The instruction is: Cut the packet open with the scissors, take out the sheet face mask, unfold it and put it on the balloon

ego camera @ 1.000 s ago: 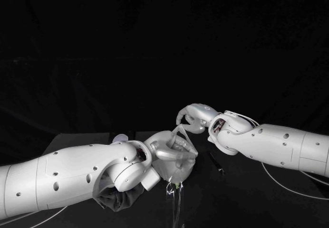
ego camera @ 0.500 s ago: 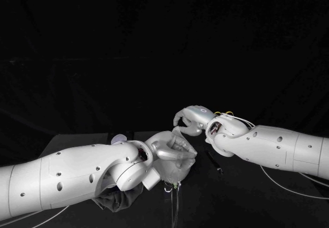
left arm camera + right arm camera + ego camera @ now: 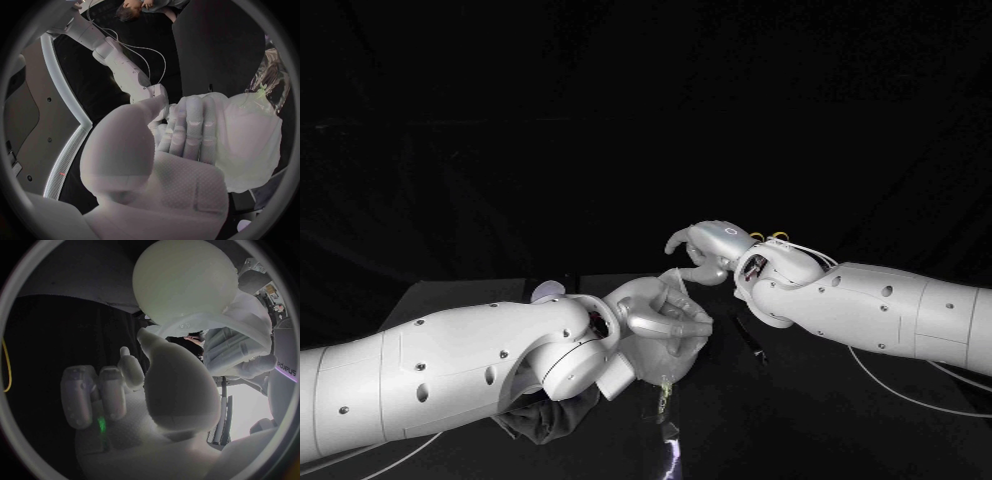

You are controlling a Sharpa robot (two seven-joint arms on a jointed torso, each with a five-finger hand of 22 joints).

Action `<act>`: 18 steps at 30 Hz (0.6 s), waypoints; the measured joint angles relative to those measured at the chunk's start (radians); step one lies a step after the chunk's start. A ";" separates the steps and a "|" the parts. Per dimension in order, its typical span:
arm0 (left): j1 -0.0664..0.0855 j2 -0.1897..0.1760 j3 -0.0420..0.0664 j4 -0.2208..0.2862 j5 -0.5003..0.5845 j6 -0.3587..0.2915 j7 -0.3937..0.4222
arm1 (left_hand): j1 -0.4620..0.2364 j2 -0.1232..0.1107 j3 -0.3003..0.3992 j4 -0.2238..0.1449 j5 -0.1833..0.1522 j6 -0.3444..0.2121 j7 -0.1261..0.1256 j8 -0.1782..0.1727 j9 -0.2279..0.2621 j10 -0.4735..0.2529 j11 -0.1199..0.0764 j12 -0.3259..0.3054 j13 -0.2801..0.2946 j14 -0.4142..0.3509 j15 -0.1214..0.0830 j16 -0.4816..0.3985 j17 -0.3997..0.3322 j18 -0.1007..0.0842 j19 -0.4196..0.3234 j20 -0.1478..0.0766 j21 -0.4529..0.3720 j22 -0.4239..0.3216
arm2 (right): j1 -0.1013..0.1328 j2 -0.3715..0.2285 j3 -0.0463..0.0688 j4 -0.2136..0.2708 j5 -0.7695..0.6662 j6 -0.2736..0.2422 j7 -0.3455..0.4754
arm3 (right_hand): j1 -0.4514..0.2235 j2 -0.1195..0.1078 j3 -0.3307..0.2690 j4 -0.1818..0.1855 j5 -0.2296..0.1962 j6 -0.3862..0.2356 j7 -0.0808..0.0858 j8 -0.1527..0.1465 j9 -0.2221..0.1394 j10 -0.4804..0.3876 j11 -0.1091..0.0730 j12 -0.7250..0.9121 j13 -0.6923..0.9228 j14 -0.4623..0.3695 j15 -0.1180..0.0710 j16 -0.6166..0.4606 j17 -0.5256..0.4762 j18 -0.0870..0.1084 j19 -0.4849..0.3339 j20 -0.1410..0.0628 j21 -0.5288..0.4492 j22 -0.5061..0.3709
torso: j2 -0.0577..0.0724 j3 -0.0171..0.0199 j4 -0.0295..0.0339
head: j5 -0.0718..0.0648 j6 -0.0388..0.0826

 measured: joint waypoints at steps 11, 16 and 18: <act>0.000 0.001 0.000 0.003 -0.016 0.038 -0.008 | -0.004 -0.025 -0.073 0.017 0.000 -0.035 -0.007 -0.043 -0.051 -0.002 0.002 0.008 0.002 0.003 0.004 0.026 -0.006 0.000 0.011 0.010 -0.013 -0.015 | -0.001 -0.004 0.000 -0.015 -0.010 0.001 -0.050 | 0.047 0.013 -0.005 -0.005 0.000 0.000 0.000 -0.019 -0.012 -0.012 0.002 -0.011 0.000 -0.003 0.004 -0.004 -0.001 0.000 0.002 0.009 -0.010 0.000 | 0.000 0.0000 -0.0001 | -0.002 -0.002; -0.001 0.004 0.000 0.004 -0.025 0.059 -0.009 | 0.007 -0.032 -0.118 0.020 0.000 -0.052 -0.005 -0.061 -0.075 0.001 -0.001 0.008 0.002 0.004 0.004 0.035 -0.010 0.000 0.020 0.008 -0.019 -0.020 | -0.001 -0.004 0.000 -0.021 -0.023 0.010 -0.075 | 0.055 0.005 -0.009 -0.009 0.000 0.000 0.000 -0.024 -0.016 -0.025 0.004 -0.023 -0.001 0.000 0.007 -0.004 -0.001 0.000 0.002 0.009 -0.024 0.001 | -0.001 0.0002 -0.0003 | -0.003 -0.002; -0.001 0.005 0.000 0.004 -0.029 0.066 -0.010 | 0.017 -0.021 -0.147 0.022 0.000 -0.076 -0.007 -0.073 -0.090 0.008 -0.008 0.014 0.004 0.009 -0.002 0.045 -0.012 0.000 0.024 0.005 -0.023 -0.023 | -0.001 -0.004 0.000 -0.023 -0.028 0.015 -0.082 | 0.063 0.006 -0.013 -0.013 0.000 0.000 0.000 -0.031 -0.018 -0.034 0.002 -0.031 -0.002 0.000 0.007 -0.008 -0.001 0.000 -0.002 0.012 -0.025 0.001 | -0.001 0.0004 -0.0003 | -0.004 -0.001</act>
